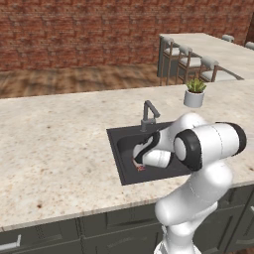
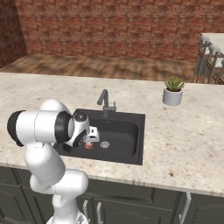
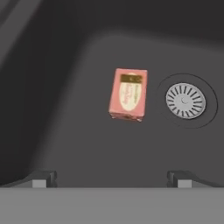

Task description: Pick up the sponge and bar soap from the sink, and place them back in the cabinet, and close the cabinet door.

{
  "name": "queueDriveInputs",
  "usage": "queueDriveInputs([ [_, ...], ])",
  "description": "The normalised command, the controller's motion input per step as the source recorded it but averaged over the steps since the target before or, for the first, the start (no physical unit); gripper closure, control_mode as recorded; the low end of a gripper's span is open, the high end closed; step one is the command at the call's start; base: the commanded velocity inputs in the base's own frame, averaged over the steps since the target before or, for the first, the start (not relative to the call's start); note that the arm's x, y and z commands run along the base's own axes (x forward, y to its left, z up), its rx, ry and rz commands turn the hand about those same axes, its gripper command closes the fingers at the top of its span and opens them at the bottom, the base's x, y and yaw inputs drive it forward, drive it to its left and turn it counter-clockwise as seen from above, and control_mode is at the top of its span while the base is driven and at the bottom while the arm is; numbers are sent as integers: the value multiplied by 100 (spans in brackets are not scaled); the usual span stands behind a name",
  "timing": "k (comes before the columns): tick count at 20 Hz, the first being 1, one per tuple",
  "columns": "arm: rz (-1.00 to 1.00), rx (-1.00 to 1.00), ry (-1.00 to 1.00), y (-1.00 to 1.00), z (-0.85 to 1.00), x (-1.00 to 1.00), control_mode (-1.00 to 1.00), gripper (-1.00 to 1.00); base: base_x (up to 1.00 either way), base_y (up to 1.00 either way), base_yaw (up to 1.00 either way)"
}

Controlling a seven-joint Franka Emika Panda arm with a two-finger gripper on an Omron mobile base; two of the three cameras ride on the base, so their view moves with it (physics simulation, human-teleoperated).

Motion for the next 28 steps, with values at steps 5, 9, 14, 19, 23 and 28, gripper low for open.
queueDriveInputs([
  [5,0,0,0,0,-12,14,-100,-100,0,0,0],
  [9,0,0,0,0,-12,14,-100,-100,0,0,0],
  [14,0,0,0,0,-18,18,-100,-100,0,0,0],
  [19,0,0,0,0,-17,19,-100,-100,0,0,0],
  [23,0,0,0,0,-16,19,-100,-100,0,0,0],
  [28,0,0,0,0,-17,18,-100,-100,0,0,0],
])
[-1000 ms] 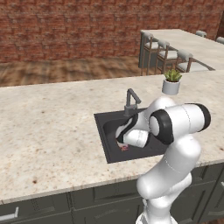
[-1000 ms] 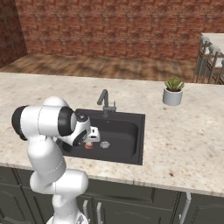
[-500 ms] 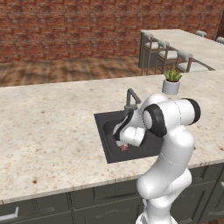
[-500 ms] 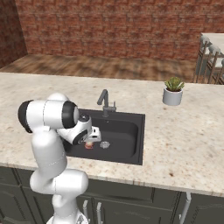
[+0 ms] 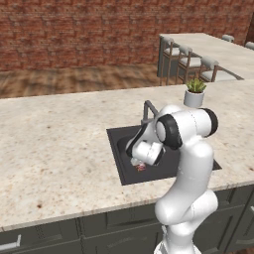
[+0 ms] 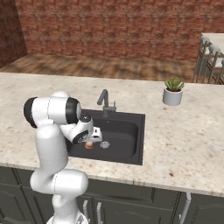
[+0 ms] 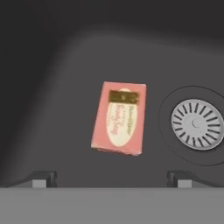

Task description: Pick up the sponge and bar soap from the sink, and place them back in the cabinet, and close the cabinet door.

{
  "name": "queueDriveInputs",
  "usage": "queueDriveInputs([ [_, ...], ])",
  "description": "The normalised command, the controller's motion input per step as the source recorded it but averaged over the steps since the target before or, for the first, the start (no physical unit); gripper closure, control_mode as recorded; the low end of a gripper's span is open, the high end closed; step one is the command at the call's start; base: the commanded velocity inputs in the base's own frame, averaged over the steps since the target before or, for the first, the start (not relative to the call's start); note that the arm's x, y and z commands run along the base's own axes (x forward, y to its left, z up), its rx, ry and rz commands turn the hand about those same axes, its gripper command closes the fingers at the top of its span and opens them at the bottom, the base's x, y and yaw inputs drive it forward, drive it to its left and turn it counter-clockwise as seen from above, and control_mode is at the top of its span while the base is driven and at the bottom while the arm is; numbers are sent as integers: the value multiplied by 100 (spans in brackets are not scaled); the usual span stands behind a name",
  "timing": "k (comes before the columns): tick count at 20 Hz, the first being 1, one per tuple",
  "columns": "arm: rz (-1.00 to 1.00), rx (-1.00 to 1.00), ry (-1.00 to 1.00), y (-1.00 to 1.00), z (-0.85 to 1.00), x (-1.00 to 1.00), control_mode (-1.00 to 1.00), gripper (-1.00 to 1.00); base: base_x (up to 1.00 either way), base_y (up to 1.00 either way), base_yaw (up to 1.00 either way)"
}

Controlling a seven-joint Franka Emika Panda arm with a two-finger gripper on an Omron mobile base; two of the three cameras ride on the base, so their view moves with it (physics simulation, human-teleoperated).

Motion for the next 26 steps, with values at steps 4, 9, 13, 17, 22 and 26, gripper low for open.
queueDriveInputs([
  [4,0,0,0,0,-17,21,-100,-100,0,0,0],
  [9,0,0,0,0,-18,19,-100,-100,0,0,0],
  [13,0,0,0,0,-17,16,-100,-100,0,0,0],
  [17,0,0,0,0,-14,6,-100,-100,0,0,0],
  [22,0,0,0,0,-12,8,-100,-100,0,0,0],
  [26,0,0,0,0,-10,12,-100,-100,0,0,0],
])
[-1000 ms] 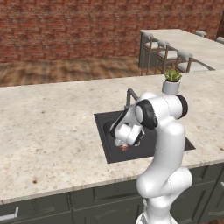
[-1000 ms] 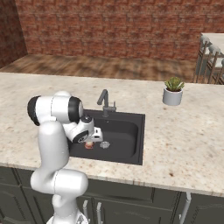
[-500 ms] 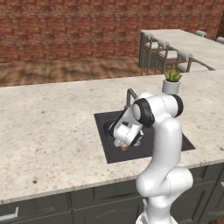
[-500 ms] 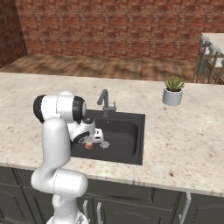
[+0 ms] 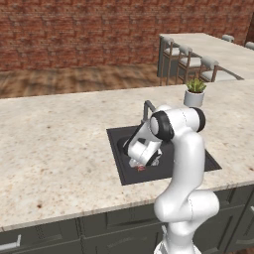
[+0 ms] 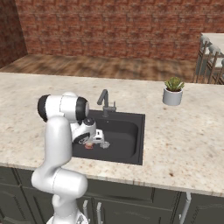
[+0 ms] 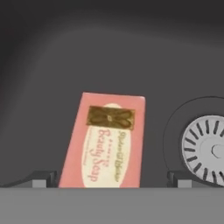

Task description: Pick up the sponge and bar soap from the sink, and place them back in the cabinet, and close the cabinet door.

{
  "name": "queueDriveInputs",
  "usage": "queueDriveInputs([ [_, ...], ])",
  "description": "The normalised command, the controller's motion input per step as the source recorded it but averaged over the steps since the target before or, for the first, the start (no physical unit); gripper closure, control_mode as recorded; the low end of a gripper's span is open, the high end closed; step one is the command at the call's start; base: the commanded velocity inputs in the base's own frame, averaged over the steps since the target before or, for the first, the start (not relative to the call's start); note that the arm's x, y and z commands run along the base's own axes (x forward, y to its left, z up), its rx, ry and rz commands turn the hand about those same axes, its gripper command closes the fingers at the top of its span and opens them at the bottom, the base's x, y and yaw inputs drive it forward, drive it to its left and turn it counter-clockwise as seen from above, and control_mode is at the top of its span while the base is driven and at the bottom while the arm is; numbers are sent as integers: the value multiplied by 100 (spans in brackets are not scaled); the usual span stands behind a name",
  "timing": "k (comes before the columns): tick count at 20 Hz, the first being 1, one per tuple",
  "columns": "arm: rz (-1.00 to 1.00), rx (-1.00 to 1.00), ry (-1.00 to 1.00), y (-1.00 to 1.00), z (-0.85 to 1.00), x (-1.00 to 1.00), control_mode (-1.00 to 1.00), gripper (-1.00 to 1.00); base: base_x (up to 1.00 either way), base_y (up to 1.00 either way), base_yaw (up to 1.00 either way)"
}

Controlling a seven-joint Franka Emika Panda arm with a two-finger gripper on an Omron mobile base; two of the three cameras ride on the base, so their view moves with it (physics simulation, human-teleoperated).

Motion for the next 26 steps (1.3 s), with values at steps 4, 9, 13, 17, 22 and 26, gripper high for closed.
queueDriveInputs([
  [4,0,0,0,0,-8,15,-100,-100,0,0,0],
  [9,0,0,0,0,-9,16,-100,-100,0,0,0],
  [13,0,0,0,0,-9,13,-100,-100,0,0,0],
  [17,0,0,0,3,-14,10,-100,-100,0,0,0],
  [22,0,0,0,5,-7,2,-100,100,0,0,0],
  [26,0,0,0,1,-1,0,-100,100,0,0,0],
])
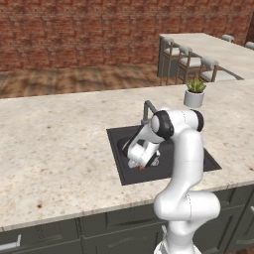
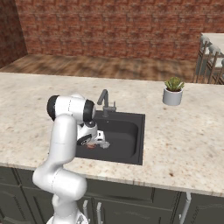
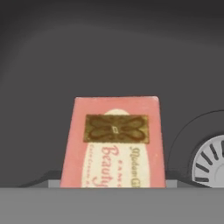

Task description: Pick up the sponge and bar soap from the sink, and place them back in the cabinet, and close the cabinet door.

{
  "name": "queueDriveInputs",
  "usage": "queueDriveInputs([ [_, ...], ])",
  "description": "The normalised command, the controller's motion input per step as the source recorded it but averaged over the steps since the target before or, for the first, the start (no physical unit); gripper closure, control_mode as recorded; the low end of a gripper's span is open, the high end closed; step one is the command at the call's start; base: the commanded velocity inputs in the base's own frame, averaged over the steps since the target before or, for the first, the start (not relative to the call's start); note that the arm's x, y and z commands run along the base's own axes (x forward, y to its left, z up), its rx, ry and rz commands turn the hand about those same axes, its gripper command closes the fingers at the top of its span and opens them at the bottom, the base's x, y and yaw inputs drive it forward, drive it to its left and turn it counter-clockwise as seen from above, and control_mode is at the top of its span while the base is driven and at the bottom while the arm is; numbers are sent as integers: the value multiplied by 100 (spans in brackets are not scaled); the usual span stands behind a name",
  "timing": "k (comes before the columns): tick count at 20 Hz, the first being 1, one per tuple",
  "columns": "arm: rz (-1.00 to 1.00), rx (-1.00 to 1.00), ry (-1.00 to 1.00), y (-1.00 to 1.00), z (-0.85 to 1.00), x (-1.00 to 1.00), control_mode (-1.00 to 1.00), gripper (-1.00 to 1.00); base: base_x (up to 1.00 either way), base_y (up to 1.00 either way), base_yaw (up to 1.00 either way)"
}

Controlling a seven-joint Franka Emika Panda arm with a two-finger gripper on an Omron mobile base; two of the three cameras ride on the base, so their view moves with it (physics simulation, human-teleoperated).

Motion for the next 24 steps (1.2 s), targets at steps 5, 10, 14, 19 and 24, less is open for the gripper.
queueDriveInputs([
  [5,0,0,0,0,0,0,-100,100,0,0,0],
  [10,0,0,0,0,2,0,-100,100,0,0,0],
  [14,0,0,-1,0,27,0,-100,100,0,0,0],
  [19,0,0,-2,0,44,0,-100,100,0,0,0],
  [24,0,0,0,0,42,0,-100,100,0,0,0],
])
